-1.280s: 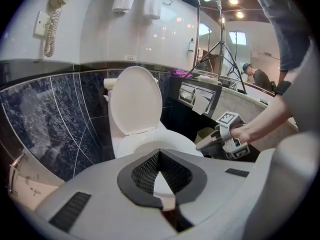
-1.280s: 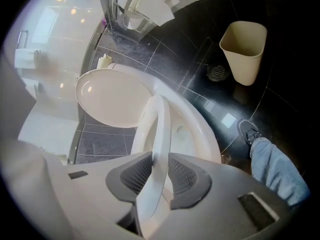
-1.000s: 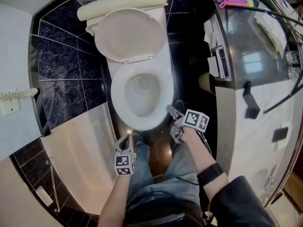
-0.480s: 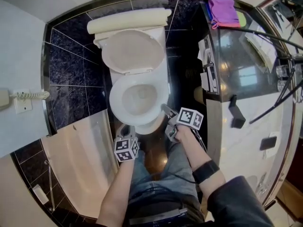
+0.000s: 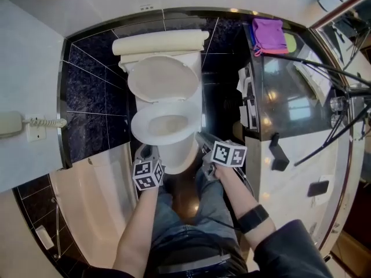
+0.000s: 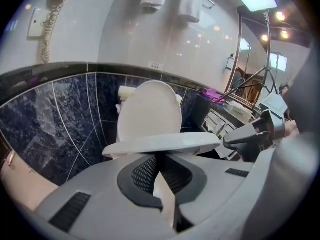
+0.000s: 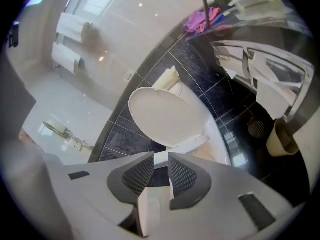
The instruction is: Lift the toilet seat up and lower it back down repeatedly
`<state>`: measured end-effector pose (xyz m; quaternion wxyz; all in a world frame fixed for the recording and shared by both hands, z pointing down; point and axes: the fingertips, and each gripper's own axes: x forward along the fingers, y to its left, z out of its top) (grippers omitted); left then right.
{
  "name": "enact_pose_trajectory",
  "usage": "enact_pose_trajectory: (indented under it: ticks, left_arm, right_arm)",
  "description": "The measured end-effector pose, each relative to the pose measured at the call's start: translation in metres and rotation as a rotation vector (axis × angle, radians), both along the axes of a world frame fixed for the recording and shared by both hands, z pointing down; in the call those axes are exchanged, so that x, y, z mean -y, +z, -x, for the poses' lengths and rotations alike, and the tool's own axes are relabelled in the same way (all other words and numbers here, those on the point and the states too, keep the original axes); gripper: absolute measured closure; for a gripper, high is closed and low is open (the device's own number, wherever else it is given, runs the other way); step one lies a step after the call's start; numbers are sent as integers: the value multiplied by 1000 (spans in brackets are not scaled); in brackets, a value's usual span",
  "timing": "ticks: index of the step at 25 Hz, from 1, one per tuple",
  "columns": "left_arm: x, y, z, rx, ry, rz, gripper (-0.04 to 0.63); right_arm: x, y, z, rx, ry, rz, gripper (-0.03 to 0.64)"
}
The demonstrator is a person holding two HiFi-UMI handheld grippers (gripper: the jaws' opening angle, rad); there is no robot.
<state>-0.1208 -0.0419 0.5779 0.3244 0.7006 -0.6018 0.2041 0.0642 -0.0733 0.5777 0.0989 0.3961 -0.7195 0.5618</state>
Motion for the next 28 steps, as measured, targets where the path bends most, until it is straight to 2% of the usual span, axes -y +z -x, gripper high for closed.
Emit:
enact_pose_trajectory:
  ticks: [7, 11, 20, 28]
  left_arm:
    - [71, -26, 5, 30, 16, -84, 595]
    - [108, -34, 8, 58, 31, -131, 595]
    - [175, -40, 14, 125, 66, -187, 595]
    - [199, -36, 20, 173, 49, -180, 595]
  right_arm:
    - [22, -36, -27, -202, -99, -202, 592]
    - [29, -53, -36, -251, -148, -276, 595]
    - [38, -57, -39, -289, -207, -321, 597]
    - [47, -60, -45, -307, -235, -342, 597]
